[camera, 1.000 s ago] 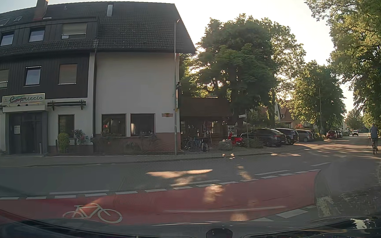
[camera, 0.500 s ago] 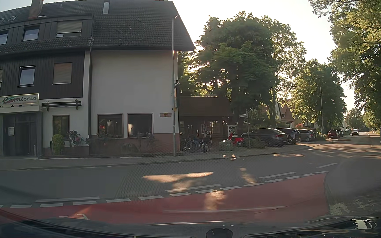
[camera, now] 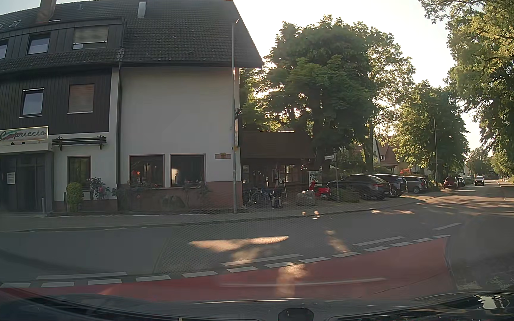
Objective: Follow the waypoints while adhering to traffic rules and regulations
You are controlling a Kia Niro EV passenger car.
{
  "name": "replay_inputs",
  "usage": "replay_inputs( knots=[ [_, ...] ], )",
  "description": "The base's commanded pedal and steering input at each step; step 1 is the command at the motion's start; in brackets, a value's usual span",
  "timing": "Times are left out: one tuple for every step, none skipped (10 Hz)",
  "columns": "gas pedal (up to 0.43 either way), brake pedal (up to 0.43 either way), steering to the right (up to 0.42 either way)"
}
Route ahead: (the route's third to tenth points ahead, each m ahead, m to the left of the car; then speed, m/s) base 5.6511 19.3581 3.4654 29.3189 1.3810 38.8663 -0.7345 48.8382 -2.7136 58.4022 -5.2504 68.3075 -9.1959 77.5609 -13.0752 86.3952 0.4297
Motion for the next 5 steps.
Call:
replay_inputs(
  knots=[
    [0.0, 0.207, -0.031],
    [0.0, 0.207, -0.051],
    [0.0, 0.207, -0.075],
    [0.0, 0.213, -0.092],
    [0.0, 0.22, -0.098]
  ],
)
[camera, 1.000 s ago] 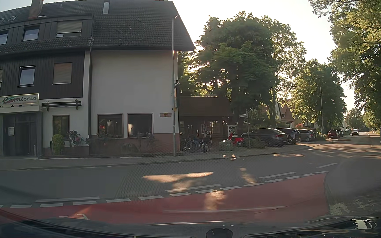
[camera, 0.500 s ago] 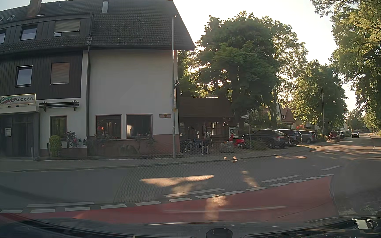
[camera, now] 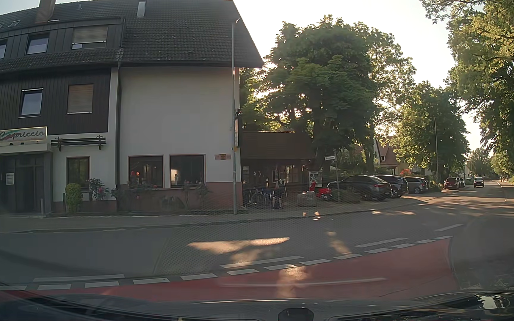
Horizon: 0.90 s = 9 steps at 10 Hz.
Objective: Follow the waypoints while adhering to traffic rules and regulations
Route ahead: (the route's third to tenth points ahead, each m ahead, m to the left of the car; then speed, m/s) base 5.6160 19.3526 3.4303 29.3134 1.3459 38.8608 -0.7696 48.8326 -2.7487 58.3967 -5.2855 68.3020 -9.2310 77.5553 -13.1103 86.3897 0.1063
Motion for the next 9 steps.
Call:
replay_inputs(
  knots=[
    [0.0, 0.22, -0.09],
    [0.0, 0.22, -0.067],
    [0.0, 0.22, -0.053],
    [0.0, 0.232, -0.043],
    [0.0, 0.232, -0.042],
    [0.0, 0.232, -0.042],
    [0.0, 0.232, -0.042],
    [0.0, 0.232, -0.042],
    [0.0, 0.232, -0.042]
  ],
)
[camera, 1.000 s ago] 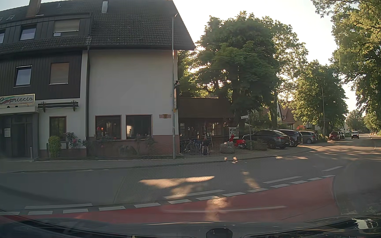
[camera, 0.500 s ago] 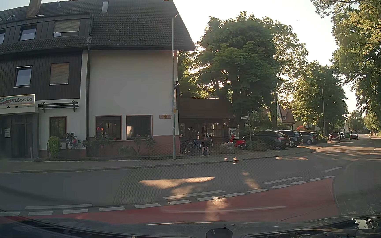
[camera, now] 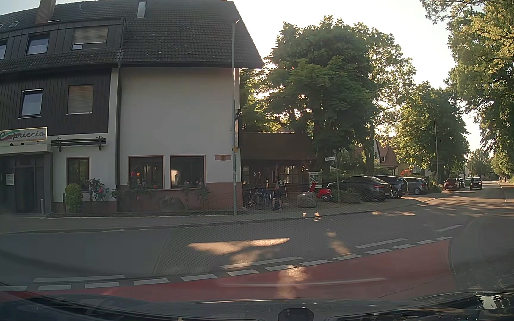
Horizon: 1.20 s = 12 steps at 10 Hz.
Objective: Follow the waypoints while adhering to traffic rules and regulations
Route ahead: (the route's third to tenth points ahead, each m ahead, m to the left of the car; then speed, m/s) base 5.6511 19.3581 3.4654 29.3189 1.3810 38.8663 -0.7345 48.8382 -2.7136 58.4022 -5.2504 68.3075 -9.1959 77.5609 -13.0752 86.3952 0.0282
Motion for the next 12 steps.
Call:
replay_inputs(
  knots=[
    [0.0, 0.232, -0.042],
    [0.0, 0.232, -0.042],
    [0.0, 0.232, -0.042],
    [0.0, 0.238, -0.043],
    [0.0, 0.232, -0.042],
    [0.0, 0.232, -0.042],
    [0.0, 0.232, -0.042],
    [0.0, 0.238, -0.042],
    [0.0, 0.238, -0.042],
    [0.0, 0.238, -0.042],
    [0.0, 0.238, -0.042],
    [0.0, 0.238, -0.042]
  ],
)
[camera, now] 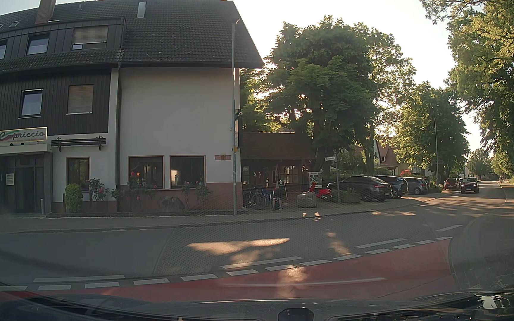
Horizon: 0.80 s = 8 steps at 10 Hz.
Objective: Follow the waypoints while adhering to traffic rules and regulations
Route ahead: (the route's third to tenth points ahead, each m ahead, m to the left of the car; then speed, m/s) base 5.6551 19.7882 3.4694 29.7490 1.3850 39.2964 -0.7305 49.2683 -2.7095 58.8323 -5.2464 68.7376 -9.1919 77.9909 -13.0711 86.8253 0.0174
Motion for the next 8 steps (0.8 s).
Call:
replay_inputs(
  knots=[
    [0.0, 0.238, -0.042],
    [0.0, 0.238, -0.042],
    [0.0, 0.238, -0.042],
    [0.0, 0.232, -0.042],
    [0.0, 0.232, -0.042],
    [0.0, 0.238, -0.042],
    [0.0, 0.238, -0.042],
    [0.0, 0.238, -0.042]
  ],
)
